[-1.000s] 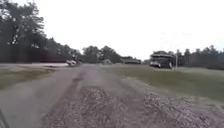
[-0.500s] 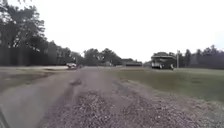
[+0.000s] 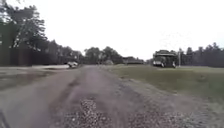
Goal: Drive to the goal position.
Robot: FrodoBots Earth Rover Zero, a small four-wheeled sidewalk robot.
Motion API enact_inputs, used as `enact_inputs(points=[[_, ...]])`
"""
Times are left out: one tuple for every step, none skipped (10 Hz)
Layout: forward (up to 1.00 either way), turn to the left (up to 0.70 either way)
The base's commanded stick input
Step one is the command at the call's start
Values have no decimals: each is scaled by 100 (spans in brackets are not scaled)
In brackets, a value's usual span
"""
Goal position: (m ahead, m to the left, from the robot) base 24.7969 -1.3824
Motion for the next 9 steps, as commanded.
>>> enact_inputs(points=[[70, 0], [70, 0], [70, 0], [70, 0], [70, 0], [70, 0], [70, 0], [70, 0], [70, 0]])
